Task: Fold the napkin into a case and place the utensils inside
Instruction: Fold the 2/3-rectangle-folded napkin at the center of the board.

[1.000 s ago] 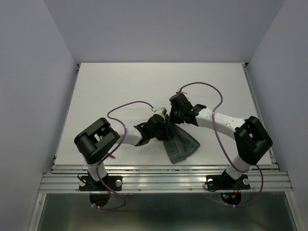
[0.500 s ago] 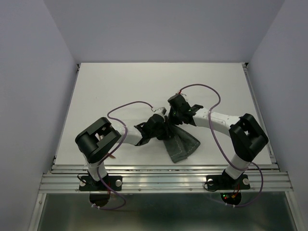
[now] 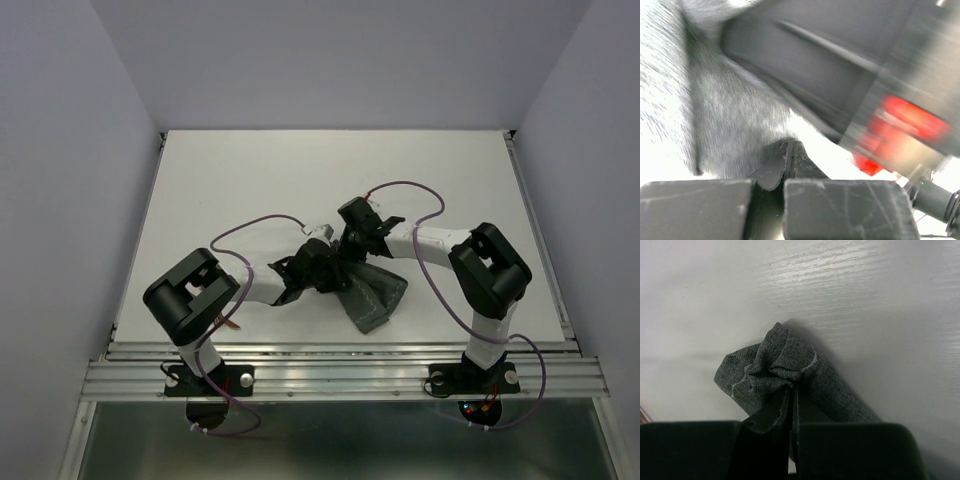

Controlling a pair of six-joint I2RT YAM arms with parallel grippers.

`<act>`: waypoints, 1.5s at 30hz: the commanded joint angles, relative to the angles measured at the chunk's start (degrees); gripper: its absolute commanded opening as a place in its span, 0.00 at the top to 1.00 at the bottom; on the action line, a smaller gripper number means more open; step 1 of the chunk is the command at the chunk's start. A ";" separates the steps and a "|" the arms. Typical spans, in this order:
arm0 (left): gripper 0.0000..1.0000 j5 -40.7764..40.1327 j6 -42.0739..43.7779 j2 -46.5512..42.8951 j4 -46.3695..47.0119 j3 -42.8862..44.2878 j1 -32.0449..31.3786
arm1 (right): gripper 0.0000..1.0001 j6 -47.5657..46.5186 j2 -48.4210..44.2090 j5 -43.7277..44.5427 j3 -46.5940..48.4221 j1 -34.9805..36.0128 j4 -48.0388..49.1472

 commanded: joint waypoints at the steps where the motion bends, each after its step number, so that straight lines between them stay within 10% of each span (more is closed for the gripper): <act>1: 1.00 0.44 3.77 -7.44 -0.06 -2.65 -1.61 | 0.99 3.15 3.03 3.71 -0.58 0.97 -0.40; 17: 1.00 -5.10 2.36 -21.16 -10.43 -7.58 6.37 | 0.99 4.21 1.97 6.53 0.56 0.97 -3.38; 45: 1.00 -1.06 7.71 -7.80 -8.58 2.96 12.63 | 0.99 -2.56 -5.49 7.06 4.42 0.97 -8.22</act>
